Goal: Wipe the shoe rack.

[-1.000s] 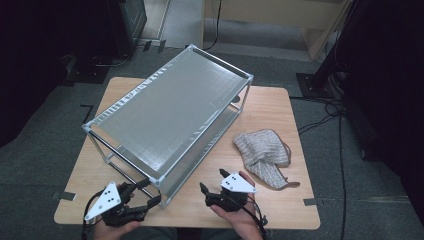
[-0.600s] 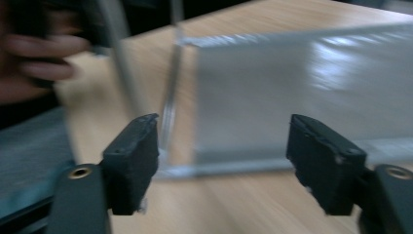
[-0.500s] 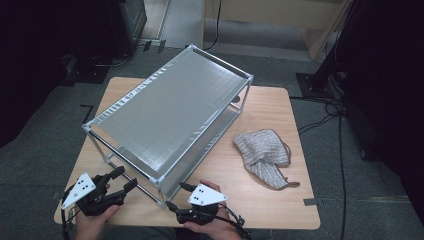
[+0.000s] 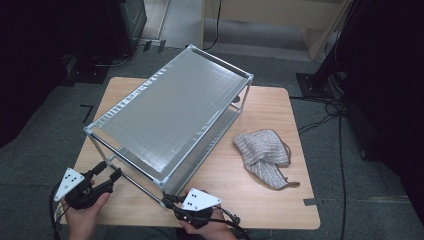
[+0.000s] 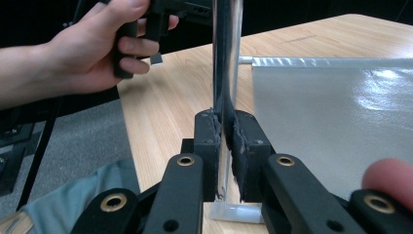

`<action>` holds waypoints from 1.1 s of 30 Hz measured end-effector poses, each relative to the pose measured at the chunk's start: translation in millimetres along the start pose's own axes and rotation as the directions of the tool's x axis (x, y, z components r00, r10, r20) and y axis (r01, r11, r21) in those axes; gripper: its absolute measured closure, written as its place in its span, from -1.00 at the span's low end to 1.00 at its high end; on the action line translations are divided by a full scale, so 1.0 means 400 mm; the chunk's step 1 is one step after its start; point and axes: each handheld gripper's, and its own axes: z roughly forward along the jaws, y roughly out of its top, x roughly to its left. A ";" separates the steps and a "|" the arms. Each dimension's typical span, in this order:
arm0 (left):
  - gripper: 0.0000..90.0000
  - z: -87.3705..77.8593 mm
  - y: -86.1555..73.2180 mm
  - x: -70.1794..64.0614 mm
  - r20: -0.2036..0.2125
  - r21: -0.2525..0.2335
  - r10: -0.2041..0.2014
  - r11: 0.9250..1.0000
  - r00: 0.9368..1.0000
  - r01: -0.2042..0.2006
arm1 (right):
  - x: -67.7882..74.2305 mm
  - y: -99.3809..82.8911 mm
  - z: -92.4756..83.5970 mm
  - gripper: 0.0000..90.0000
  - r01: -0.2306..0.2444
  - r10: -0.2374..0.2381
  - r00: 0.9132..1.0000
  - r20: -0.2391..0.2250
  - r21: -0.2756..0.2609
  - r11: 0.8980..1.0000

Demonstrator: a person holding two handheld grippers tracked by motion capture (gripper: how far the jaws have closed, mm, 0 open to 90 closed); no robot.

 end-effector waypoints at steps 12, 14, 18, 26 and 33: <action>0.09 0.073 -0.001 0.058 -0.170 0.066 0.052 0.997 0.984 -0.042 | -0.024 -0.023 -0.077 0.83 0.025 -0.024 0.998 -0.053 0.016 1.000; 0.39 0.084 0.000 0.063 -0.147 0.074 0.059 0.996 0.987 -0.049 | -0.022 -0.025 -0.081 0.83 0.022 -0.021 0.999 -0.048 0.015 1.000; 0.79 0.087 0.004 0.051 -0.111 0.107 0.141 0.986 0.984 -0.129 | -0.025 -0.027 -0.086 0.83 0.024 -0.023 0.999 -0.034 0.013 1.000; 0.80 0.047 -0.007 0.050 -0.093 0.121 0.147 0.983 0.985 -0.135 | -0.057 -0.029 -0.098 0.83 0.015 -0.015 1.000 -0.021 0.013 1.000; 0.79 -0.007 -0.022 0.054 -0.103 0.126 0.125 0.986 0.987 -0.112 | -0.088 -0.023 -0.087 0.83 0.016 -0.015 1.000 -0.025 0.014 1.000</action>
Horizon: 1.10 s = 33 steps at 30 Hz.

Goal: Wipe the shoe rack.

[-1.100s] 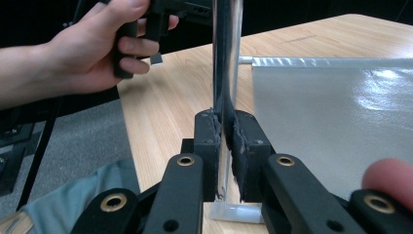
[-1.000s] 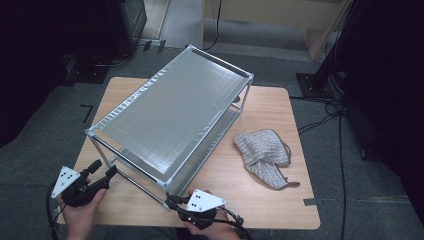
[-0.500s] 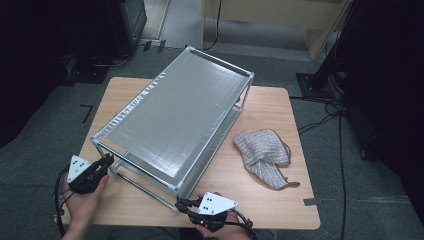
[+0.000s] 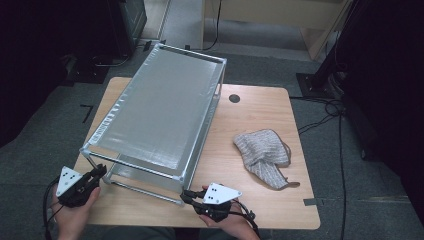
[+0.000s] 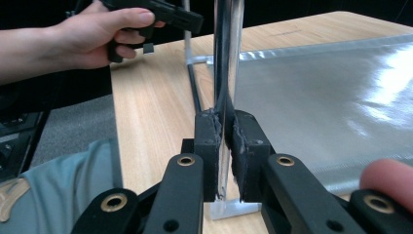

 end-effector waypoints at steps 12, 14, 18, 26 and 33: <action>0.50 -0.037 -0.019 0.015 0.258 -0.018 -0.018 1.000 0.966 0.023 | -0.078 0.002 -0.027 0.32 -0.047 0.048 0.997 0.063 -0.015 0.999; 0.25 -0.044 -0.014 0.016 0.262 -0.048 -0.012 0.999 0.965 0.026 | -0.097 -0.001 -0.047 0.19 -0.072 0.073 0.995 0.069 -0.021 0.997; -0.25 -0.076 -0.003 0.031 0.278 -0.159 -0.003 0.986 0.961 0.049 | -0.168 -0.018 -0.142 -0.02 -0.128 0.138 0.972 0.190 -0.063 0.990; -0.44 -0.097 -0.001 0.068 0.254 -0.212 -0.045 0.972 0.966 0.101 | -0.279 -0.069 -0.292 -0.46 -0.224 0.268 0.819 0.508 -0.147 0.963; -0.48 -0.099 -0.008 0.109 0.212 -0.213 -0.077 0.969 0.974 0.123 | -0.336 -0.110 -0.354 -0.69 -0.322 0.366 0.667 0.649 -0.192 0.927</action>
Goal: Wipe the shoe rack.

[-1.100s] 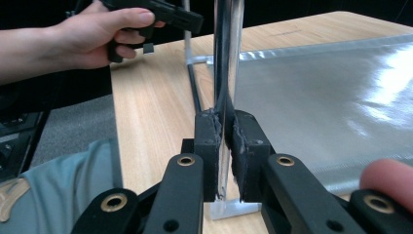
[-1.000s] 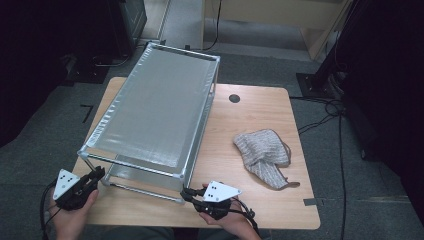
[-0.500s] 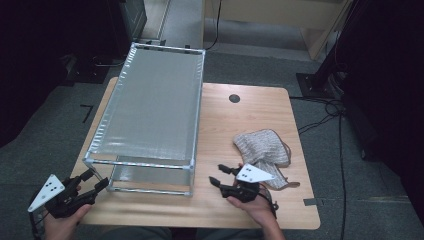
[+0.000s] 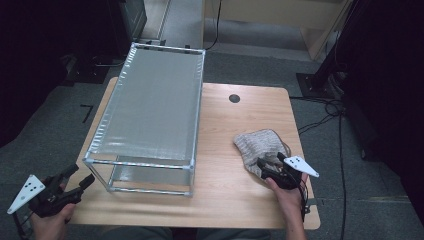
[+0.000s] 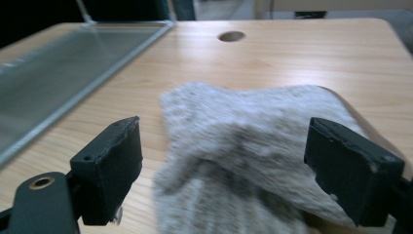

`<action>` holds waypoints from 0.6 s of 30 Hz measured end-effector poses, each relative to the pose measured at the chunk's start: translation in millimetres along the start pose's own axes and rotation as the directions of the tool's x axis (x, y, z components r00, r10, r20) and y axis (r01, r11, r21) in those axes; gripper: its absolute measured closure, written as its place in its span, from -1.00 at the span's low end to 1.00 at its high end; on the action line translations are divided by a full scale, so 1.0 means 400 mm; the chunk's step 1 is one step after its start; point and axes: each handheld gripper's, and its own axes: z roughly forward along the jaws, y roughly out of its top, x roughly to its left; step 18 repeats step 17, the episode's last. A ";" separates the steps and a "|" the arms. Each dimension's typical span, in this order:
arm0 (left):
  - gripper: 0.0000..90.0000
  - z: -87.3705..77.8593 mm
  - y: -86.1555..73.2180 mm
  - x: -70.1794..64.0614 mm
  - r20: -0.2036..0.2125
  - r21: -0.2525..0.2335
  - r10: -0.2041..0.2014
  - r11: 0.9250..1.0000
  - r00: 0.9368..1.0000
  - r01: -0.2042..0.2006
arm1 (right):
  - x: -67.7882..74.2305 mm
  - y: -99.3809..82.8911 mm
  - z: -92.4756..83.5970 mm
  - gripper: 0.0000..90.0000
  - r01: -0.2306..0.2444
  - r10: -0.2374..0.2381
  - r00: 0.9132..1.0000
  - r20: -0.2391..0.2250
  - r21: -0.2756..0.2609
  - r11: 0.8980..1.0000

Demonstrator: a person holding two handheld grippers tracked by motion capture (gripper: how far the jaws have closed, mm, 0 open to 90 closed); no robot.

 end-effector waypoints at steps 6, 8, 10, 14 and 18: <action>-0.48 0.028 -0.007 0.012 -0.068 0.049 -0.003 0.999 0.998 0.006 | -0.013 -0.010 -0.001 -0.74 0.012 -0.013 0.998 0.065 0.022 1.000; -0.48 0.040 -0.010 0.014 -0.072 0.076 0.002 0.997 0.997 0.003 | -0.018 -0.014 -0.002 -0.76 0.004 -0.007 0.997 0.079 0.028 1.000; -0.49 0.046 -0.011 0.016 -0.081 0.081 -0.001 0.997 0.997 0.007 | -0.022 -0.017 -0.003 -0.76 -0.002 -0.001 0.996 0.090 0.031 1.000; -0.49 0.052 -0.010 0.017 -0.084 0.080 -0.008 0.997 0.996 0.015 | -0.023 -0.020 -0.008 -0.76 -0.005 0.002 0.996 0.095 0.030 1.000; -0.49 0.057 -0.009 0.015 -0.083 0.082 -0.006 0.997 0.997 0.013 | -0.023 -0.021 -0.010 -0.76 0.000 -0.003 0.996 0.092 0.031 1.000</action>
